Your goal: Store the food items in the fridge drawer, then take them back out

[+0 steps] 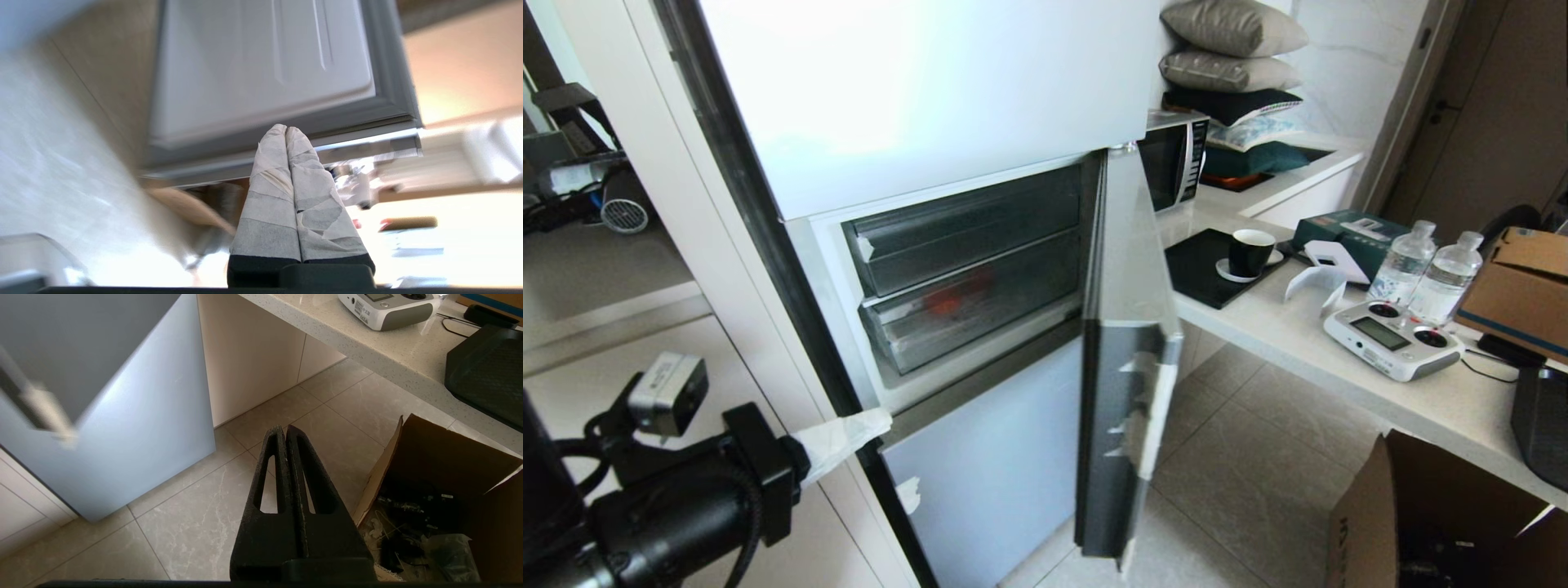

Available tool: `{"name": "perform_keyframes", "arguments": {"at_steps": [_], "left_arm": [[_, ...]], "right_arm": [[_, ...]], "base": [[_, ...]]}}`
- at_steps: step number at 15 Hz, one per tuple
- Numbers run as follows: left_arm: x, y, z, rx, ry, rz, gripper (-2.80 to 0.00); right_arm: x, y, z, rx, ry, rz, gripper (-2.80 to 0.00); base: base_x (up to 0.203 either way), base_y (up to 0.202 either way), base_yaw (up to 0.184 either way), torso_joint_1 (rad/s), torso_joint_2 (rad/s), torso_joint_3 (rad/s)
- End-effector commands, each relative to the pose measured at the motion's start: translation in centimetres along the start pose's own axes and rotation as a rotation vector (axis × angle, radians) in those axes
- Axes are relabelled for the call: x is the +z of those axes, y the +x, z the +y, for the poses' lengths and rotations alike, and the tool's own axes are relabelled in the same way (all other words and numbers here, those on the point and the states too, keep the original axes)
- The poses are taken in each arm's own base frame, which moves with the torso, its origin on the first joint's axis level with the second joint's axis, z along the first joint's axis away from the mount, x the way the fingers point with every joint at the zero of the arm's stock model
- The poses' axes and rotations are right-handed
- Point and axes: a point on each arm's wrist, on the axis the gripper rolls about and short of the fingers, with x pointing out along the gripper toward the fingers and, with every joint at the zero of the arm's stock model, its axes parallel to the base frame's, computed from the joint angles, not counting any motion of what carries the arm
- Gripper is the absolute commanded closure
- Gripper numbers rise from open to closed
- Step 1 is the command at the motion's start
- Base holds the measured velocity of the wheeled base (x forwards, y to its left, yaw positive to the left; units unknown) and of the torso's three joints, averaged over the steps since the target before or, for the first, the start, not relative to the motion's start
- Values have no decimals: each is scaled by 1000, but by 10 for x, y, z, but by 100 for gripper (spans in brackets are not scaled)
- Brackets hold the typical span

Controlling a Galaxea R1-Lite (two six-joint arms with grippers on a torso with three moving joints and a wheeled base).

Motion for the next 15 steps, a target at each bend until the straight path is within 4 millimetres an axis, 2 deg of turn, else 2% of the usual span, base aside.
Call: {"name": "perform_keyframes", "arguments": {"at_steps": [1,5,7,9,11,13,14,15], "left_arm": [[0,-26,-10,-68,130,-55,0],[5,-85,-35,-8,594,-182,0],[2,-126,-45,57,751,-184,0],[-6,-163,-44,190,879,-218,0],[-11,-174,-41,379,898,-317,0],[-31,-181,-30,583,919,-405,0],[-42,-176,-15,637,919,-374,0],[-54,-168,9,659,906,-298,0]], "right_arm": [[0,0,0,0,-1,2,0],[0,0,0,0,-1,2,0],[0,0,0,0,-1,2,0],[0,0,0,0,-1,2,0],[0,0,0,0,-1,2,0],[0,0,0,0,-1,2,0],[0,0,0,0,-1,2,0],[0,0,0,0,-1,2,0]], "base": [[0,0,0,0,0,0],[0,0,0,0,0,0],[0,0,0,0,0,0],[0,0,0,0,0,0],[0,0,0,0,0,0],[0,0,0,0,0,0],[0,0,0,0,0,0],[0,0,0,0,0,0]]}}
